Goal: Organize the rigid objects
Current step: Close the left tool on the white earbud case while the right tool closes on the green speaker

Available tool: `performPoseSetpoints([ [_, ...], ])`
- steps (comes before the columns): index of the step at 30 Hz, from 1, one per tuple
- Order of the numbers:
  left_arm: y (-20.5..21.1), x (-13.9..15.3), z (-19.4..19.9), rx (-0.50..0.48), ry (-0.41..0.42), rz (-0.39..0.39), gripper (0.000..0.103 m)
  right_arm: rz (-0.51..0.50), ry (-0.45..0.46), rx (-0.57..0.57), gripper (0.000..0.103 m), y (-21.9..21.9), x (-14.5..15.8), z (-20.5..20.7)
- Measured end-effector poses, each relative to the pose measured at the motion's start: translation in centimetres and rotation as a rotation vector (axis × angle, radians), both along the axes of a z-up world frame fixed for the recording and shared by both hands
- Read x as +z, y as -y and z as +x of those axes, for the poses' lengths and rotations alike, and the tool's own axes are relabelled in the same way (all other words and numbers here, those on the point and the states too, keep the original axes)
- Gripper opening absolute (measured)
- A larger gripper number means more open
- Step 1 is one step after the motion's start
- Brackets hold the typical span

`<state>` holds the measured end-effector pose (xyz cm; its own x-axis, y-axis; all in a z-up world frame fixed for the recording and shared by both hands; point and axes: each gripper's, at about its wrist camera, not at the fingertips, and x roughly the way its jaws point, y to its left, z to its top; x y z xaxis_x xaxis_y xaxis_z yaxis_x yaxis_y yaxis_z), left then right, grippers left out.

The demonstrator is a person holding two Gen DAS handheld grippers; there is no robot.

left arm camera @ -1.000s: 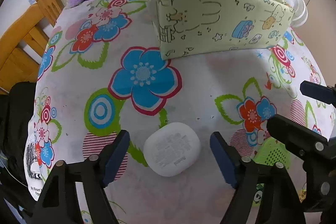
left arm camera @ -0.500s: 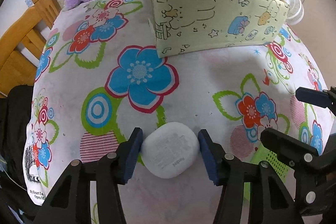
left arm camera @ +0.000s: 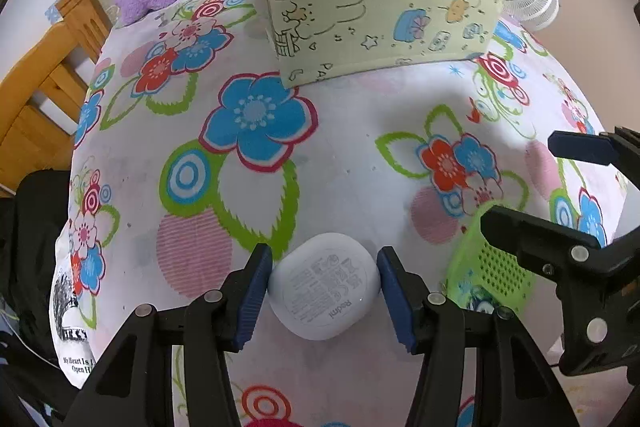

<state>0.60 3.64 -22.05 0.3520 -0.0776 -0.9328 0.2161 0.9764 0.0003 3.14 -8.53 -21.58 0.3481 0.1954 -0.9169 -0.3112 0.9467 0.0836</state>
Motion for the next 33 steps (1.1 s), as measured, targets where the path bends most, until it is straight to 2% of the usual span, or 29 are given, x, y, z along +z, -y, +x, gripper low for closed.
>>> performPoseSetpoints([
  [7,0.1,-0.4,-1.4,-0.014,-0.020,-0.020,0.056,-0.012,0.025,0.059,0.103,0.0,0.0,-1.9],
  [14,0.1,-1.0,-2.8,0.013,-0.030,-0.027,0.056,-0.018,0.014,0.108,0.103,0.1,-0.7,-3.1],
  [21,0.2,-1.3,-3.8,0.044,-0.028,-0.003,0.056,-0.037,-0.017,0.178,0.103,-0.6,-2.2,-3.9],
  [33,0.4,-1.3,-4.5,-0.009,-0.006,0.003,0.056,-0.067,-0.032,0.236,0.103,-0.9,-3.7,-4.8],
])
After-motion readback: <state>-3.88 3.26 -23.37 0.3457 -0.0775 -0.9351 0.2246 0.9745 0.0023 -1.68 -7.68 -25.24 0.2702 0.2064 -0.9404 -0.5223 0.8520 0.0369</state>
